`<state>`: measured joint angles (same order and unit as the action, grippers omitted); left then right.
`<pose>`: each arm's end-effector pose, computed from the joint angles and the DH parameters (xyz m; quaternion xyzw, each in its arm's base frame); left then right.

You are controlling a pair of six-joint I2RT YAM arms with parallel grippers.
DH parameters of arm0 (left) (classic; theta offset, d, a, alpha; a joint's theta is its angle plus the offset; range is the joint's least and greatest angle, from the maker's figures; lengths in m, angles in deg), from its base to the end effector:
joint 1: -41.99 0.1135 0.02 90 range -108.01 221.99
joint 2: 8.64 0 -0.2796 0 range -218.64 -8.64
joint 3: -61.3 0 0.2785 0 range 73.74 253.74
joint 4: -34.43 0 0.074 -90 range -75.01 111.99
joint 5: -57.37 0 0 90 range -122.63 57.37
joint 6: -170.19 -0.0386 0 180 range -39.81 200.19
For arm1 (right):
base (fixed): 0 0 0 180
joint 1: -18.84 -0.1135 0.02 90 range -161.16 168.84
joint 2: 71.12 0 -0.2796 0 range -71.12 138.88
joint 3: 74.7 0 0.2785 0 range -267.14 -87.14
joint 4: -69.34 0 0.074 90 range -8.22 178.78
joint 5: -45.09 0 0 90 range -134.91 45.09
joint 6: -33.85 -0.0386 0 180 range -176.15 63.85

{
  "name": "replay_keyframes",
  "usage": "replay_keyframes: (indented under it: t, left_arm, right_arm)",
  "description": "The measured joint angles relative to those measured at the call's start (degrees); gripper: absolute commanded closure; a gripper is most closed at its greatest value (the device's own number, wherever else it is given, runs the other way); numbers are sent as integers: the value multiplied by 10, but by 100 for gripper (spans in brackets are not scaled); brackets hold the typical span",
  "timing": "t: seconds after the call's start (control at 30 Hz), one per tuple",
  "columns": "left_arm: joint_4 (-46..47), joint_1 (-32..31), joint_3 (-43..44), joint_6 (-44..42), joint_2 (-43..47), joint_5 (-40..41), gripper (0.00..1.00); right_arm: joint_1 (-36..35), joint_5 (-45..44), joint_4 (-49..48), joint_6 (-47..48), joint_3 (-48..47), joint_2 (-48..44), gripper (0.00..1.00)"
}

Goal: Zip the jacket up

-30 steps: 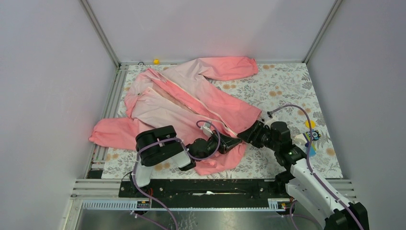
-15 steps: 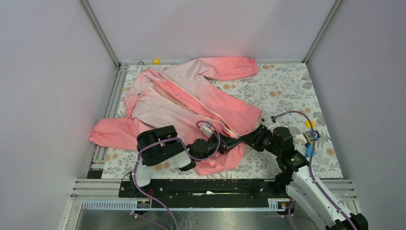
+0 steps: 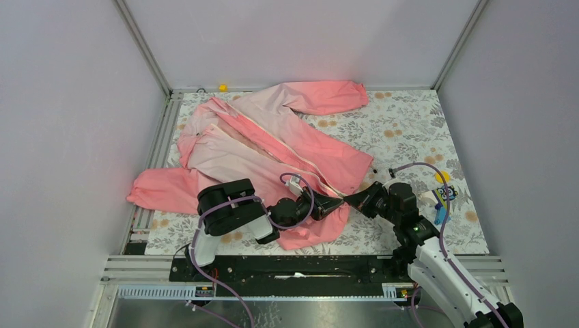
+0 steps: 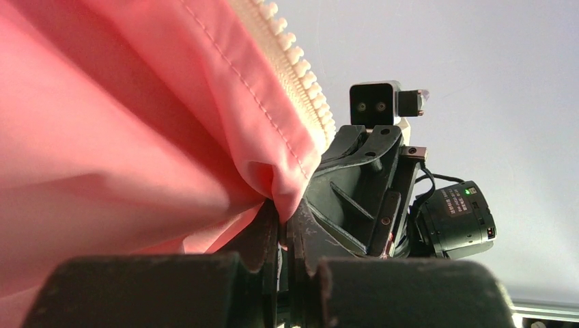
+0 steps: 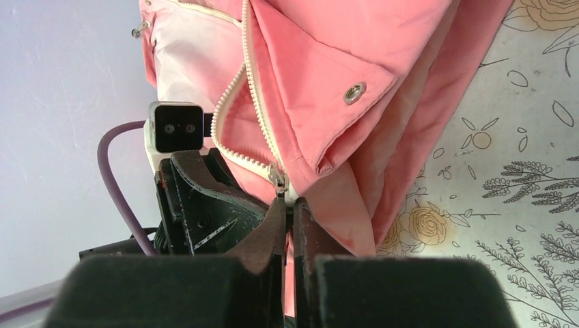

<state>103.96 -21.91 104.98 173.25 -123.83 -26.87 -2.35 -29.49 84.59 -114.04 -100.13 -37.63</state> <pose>0.1529 -0.3033 0.0985 -0.2146 0.6864 -0.6727 0.1740 0.1499 0.0691 0.1847 0.1906 0.8089 0.4332 0.3487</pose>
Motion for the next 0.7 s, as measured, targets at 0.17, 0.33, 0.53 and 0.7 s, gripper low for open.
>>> replay_keyframes:
  t: [0.17, 0.33, 0.53, 0.7]
  left_arm:
    - [7, 0, -7, 2, 1, -9, 47]
    - [11, 1, -91, -26, 59, -20, 8]
    - [-20, 9, -199, -80, 202, -31, 12]
    - [-289, 22, -122, -231, 366, -71, 14]
  right_arm:
    - [0, 3, -9, 22, 2, -8, 100]
    - [0, 13, -51, 88, 17, -13, 100]
    - [0, 28, -100, 170, 33, -19, 100]
    - [0, 41, -118, 221, 48, -38, 100]
